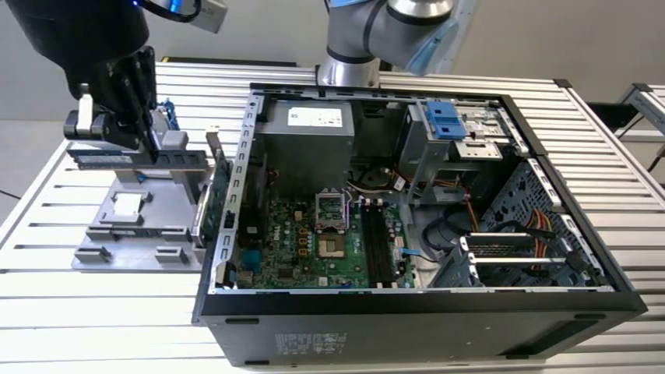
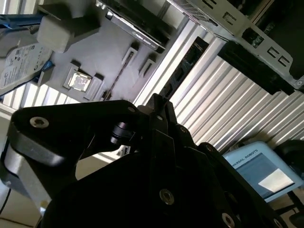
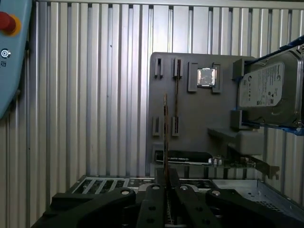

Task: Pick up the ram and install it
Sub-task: 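Pick up the ram and move it above insertion slot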

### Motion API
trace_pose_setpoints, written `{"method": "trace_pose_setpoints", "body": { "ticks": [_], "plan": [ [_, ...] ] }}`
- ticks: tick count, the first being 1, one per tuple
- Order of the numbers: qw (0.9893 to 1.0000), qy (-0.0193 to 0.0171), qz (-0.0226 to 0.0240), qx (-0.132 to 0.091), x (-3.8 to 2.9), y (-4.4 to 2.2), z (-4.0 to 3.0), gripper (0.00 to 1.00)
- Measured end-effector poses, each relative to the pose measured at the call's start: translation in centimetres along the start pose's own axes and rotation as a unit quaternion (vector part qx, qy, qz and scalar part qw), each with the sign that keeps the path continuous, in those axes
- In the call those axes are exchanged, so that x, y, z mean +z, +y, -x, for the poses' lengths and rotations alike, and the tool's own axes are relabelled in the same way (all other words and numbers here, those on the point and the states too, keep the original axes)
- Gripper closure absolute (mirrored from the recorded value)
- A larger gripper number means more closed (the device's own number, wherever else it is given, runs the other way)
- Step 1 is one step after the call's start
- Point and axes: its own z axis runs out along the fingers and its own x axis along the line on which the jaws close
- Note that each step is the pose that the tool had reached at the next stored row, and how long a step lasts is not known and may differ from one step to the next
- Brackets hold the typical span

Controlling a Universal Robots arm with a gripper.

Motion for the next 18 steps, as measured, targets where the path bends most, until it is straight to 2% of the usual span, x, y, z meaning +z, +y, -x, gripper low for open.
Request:
{"method": "trace_pose_setpoints", "body": {
  "ticks": [18],
  "plan": [
    [1.0, 0.0, 0.0006, 0.0, -0.13, -3.29, -0.02, 1.0]
  ]
}}
